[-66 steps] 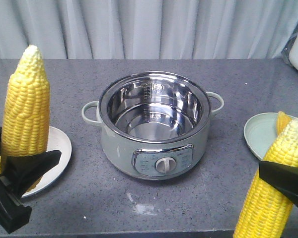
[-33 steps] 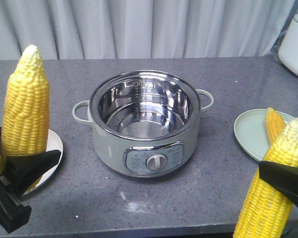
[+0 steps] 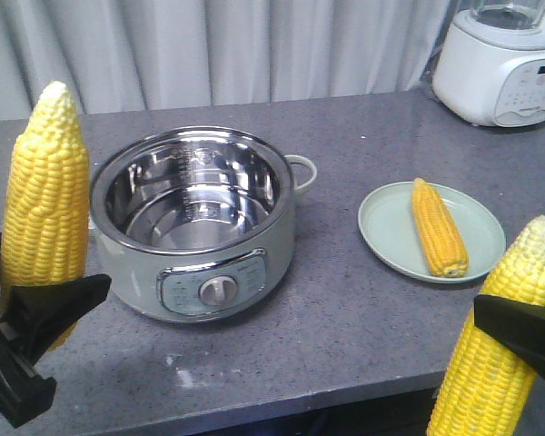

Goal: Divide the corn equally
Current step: 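Turn and drive the base toward the counter with two empty plates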

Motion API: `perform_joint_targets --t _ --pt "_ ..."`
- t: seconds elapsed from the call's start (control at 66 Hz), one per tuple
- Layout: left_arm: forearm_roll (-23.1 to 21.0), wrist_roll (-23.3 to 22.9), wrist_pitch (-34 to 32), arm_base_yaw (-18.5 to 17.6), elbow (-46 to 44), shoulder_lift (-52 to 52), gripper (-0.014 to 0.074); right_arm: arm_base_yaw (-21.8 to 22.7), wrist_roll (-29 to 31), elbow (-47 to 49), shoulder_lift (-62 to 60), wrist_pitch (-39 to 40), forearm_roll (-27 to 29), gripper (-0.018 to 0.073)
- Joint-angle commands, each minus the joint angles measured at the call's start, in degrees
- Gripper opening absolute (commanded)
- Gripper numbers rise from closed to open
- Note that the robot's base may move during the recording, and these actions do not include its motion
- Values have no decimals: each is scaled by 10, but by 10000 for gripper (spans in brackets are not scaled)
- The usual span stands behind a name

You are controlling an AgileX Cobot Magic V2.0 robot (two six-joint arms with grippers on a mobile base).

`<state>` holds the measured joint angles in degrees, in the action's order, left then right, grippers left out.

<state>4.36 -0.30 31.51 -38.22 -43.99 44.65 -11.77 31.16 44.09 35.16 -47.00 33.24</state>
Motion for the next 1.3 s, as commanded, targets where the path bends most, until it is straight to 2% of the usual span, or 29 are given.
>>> perform_joint_targets --t 0.0,1.288 --pt "-4 -4 -44 -1 -16 -4 368 1 4 15 1 34 18 233" --pt "-4 -4 -44 -1 -16 -4 368 1 4 15 1 34 18 233"
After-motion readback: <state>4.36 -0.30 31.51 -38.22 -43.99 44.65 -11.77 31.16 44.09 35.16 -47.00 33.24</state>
